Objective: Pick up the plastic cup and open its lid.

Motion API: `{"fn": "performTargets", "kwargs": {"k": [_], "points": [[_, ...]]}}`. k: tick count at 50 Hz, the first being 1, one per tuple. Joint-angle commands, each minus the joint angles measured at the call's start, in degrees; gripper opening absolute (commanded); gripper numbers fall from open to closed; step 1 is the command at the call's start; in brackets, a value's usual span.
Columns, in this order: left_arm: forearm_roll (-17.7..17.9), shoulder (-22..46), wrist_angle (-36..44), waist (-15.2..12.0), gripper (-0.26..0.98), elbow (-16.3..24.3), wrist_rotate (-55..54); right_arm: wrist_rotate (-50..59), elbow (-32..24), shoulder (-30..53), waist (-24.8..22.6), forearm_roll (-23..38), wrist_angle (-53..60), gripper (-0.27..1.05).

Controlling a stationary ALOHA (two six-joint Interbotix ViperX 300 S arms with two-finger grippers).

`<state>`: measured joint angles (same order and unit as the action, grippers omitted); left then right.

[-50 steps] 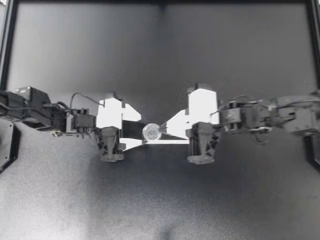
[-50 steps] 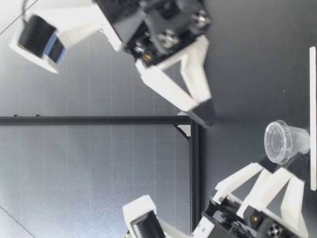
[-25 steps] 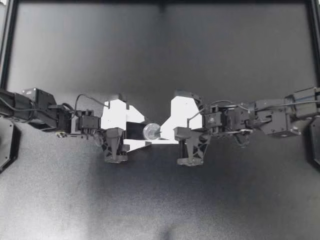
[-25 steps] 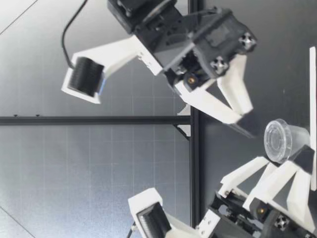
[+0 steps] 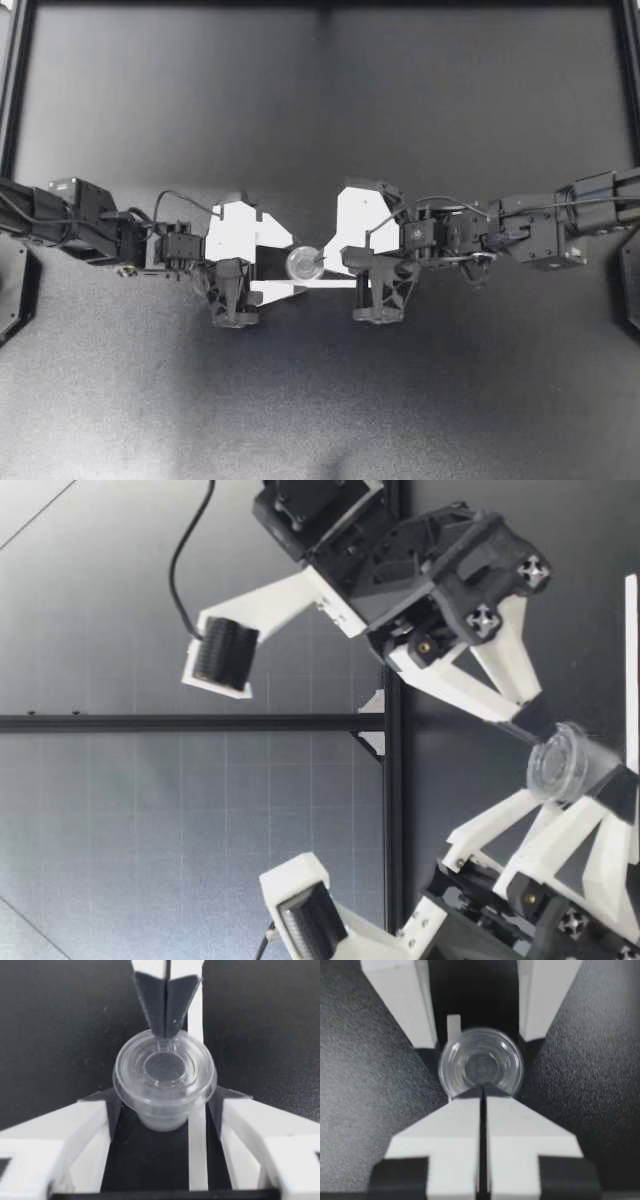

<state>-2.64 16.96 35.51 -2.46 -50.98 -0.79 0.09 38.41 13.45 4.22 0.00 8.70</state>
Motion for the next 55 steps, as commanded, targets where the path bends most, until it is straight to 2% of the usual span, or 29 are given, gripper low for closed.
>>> {"fn": "performTargets", "kwargs": {"k": [1,24,47,55], "points": [[0.0,-0.8,0.4,0.1,0.60,0.8,0.1,0.2,-0.6,-0.6,0.6,0.0,-0.4,-0.19],[-0.6,-0.2,-1.0,0.1,0.59,2.3,0.1,0.7,-1.3,0.3,0.4,-0.1,-1.1,-0.19],[-0.3,0.0,-2.3,0.1,0.59,3.0,0.0,1.9,-2.1,0.4,-2.4,-0.3,-1.7,-0.19],[-0.3,0.1,-2.7,0.1,0.52,3.4,0.1,2.1,-2.1,0.4,-2.6,-0.3,-1.8,-0.19]]}}
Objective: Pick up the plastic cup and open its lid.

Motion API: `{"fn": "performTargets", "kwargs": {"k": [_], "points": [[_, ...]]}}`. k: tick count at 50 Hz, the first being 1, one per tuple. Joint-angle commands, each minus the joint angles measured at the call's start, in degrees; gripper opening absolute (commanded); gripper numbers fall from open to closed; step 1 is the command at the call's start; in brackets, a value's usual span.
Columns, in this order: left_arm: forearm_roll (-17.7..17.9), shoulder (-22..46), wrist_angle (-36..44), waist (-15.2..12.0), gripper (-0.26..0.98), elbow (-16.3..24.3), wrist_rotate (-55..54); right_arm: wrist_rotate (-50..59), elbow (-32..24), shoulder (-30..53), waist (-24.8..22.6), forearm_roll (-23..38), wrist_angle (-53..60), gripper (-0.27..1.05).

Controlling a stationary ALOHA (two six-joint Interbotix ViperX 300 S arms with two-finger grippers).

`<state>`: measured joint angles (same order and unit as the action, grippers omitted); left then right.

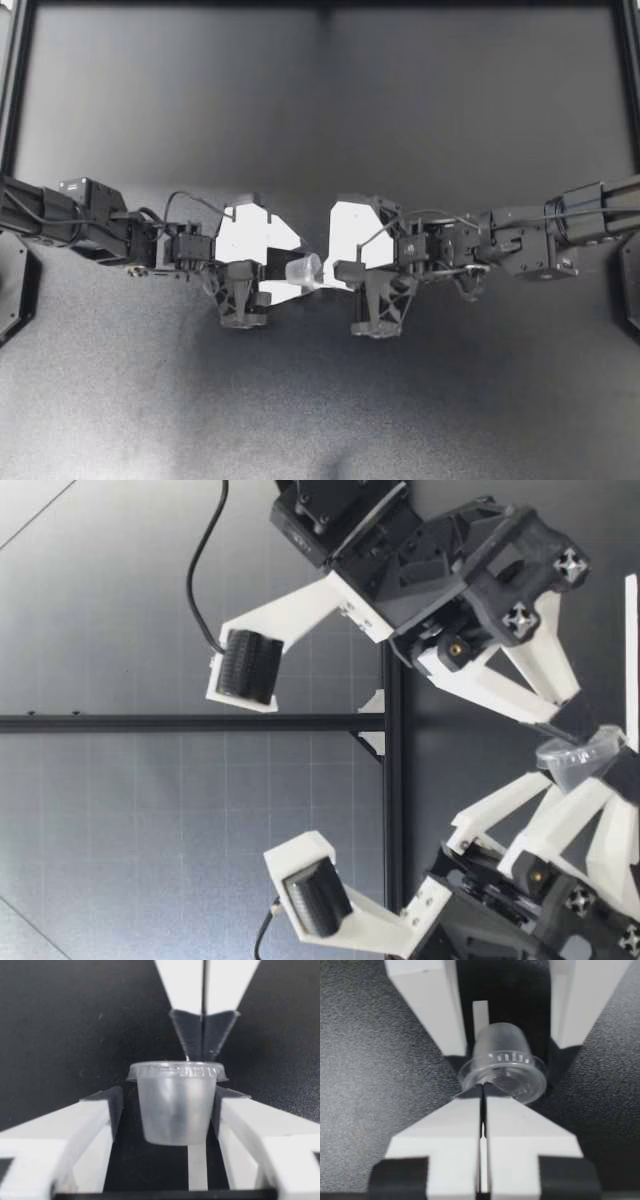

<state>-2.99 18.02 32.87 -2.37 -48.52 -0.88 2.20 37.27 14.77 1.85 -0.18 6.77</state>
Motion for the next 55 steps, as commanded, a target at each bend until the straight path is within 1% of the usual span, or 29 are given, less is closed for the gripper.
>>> {"fn": "performTargets", "kwargs": {"k": [1,8,13,23,36,41,46,47,52,55], "points": [[0.0,-0.9,-0.2,0.0,0.50,1.0,0.2,0.0,-1.0,-0.9,-0.3,-0.1,0.2,-0.19],[-0.5,-1.0,-0.5,0.0,0.36,1.1,0.2,0.0,-1.1,-0.9,-0.3,-0.1,0.2,-0.19],[-1.1,-1.2,-0.5,0.0,0.31,1.0,0.2,0.0,-0.9,-0.8,-0.3,-0.1,0.2,-0.19],[-1.1,-1.3,-1.0,0.0,0.31,0.9,0.2,0.1,0.9,-1.8,-0.2,-0.1,0.2,-0.19],[-1.1,-1.9,-0.4,0.0,0.30,0.4,0.3,0.4,3.1,-4.6,1.1,-0.1,0.2,-0.19],[-1.1,-3.1,1.8,0.0,0.30,-0.6,0.2,0.2,3.6,-8.7,1.1,-0.1,0.6,-0.19],[-0.8,-5.4,7.5,0.0,0.29,-2.9,-0.2,-0.4,4.7,-16.0,0.9,0.1,3.4,-0.19],[-0.7,-5.8,8.6,0.0,0.29,-3.3,-0.4,-0.6,5.2,-18.3,0.8,0.4,4.7,-0.19],[-0.7,-8.1,14.2,0.0,0.29,-5.4,-2.3,-1.8,7.6,-24.7,0.7,1.7,11.3,-0.19],[-0.8,-8.9,17.6,0.0,0.29,-6.1,-3.7,-3.1,9.3,-26.8,0.7,3.2,15.3,-0.19]]}}
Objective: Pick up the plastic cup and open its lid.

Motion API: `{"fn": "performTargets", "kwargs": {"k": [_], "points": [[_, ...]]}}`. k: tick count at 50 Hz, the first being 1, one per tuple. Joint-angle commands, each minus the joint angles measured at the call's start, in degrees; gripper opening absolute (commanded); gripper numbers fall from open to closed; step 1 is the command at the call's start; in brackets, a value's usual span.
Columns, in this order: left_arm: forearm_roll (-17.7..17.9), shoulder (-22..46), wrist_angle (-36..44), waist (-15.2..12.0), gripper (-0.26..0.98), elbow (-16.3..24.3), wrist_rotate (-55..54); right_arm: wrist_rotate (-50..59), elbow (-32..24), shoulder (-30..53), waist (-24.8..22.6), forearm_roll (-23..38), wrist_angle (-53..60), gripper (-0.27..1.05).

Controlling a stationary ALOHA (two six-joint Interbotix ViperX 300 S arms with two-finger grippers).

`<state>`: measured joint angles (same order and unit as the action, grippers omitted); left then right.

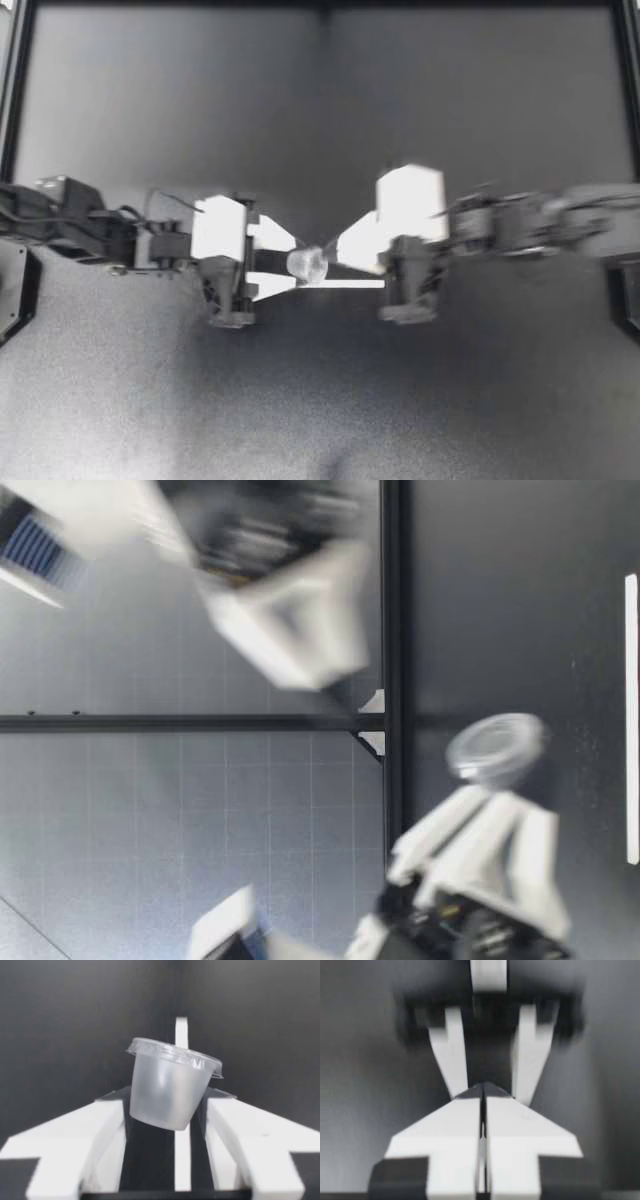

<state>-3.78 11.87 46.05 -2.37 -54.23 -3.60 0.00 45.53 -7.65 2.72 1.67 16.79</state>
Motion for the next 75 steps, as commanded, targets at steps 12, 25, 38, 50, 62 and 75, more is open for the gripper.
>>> {"fn": "performTargets", "kwargs": {"k": [12,25,38,50,62,75], "points": [[-0.9,-3.0,18.2,0.0,0.29,-1.8,-8.7,-15.1,8.6,-8.5,-0.2,7.1,18.3,-0.12],[-3.7,-3.7,27.9,0.0,0.29,-1.3,-16.6,-29.8,9.8,-8.4,0.4,7.0,18.5,0.34],[-4.5,-2.9,33.0,0.0,0.29,0.4,-20.4,-55.4,12.5,-8.5,1.1,5.3,19.0,0.49],[-3.1,-1.6,33.1,0.0,0.29,3.1,-21.2,-79.3,12.7,-7.0,-0.7,-1.8,29.0,0.49],[-2.0,-1.2,33.2,0.1,0.29,3.7,-21.2,-82.0,11.8,-3.2,-2.3,-3.5,31.7,0.50],[-2.0,-0.5,33.2,0.0,0.29,3.3,-21.2,-82.0,8.7,-0.3,-2.3,-3.7,32.0,0.50]]}}
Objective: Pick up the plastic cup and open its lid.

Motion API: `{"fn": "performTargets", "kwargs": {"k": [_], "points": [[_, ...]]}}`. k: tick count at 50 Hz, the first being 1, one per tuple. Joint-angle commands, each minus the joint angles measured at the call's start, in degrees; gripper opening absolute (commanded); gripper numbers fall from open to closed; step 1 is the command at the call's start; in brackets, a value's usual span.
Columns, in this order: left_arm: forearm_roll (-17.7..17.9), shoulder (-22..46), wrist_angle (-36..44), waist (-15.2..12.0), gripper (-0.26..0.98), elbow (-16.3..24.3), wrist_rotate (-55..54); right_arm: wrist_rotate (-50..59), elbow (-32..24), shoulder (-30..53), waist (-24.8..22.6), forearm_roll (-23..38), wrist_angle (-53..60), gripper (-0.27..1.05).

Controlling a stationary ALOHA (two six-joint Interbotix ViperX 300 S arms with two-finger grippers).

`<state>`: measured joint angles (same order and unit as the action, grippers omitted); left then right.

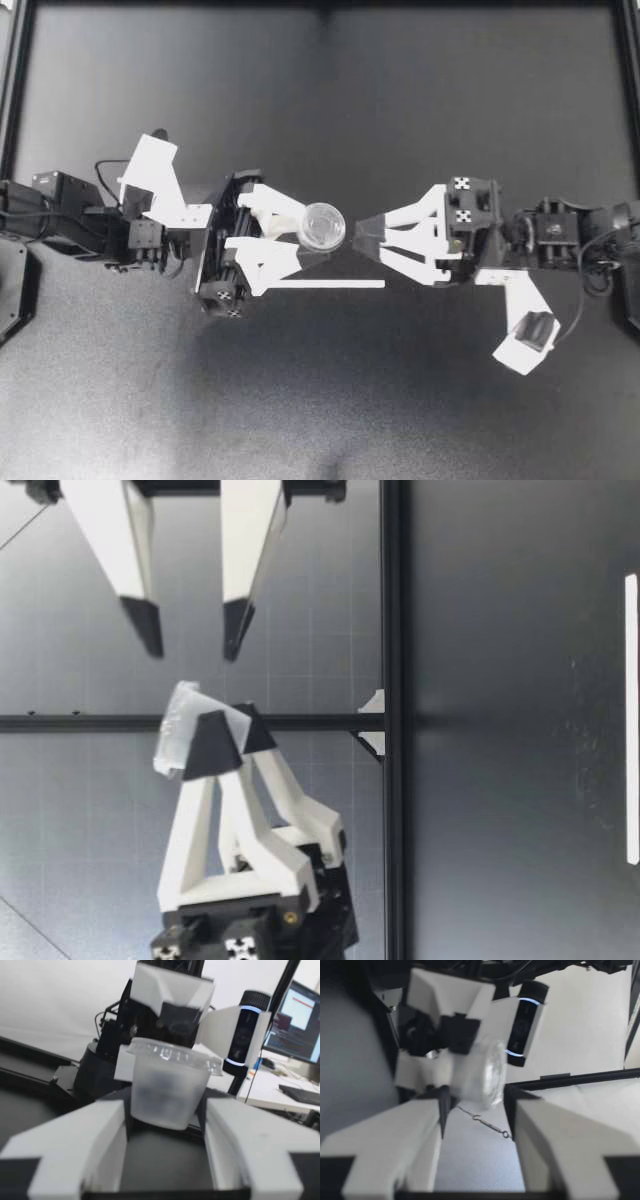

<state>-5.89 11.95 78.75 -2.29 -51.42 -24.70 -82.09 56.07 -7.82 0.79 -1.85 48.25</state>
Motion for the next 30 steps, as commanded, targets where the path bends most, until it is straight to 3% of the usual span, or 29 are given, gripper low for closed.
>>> {"fn": "performTargets", "kwargs": {"k": [1,30], "points": [[0.0,-0.6,0.5,-0.1,0.29,0.4,-0.1,0.1,-2.0,0.1,-0.4,-0.3,0.5,0.50],[-0.6,-0.6,0.4,-0.1,0.29,0.2,0.4,-0.1,-3.5,0.6,-0.4,-1.7,0.3,0.50]]}}
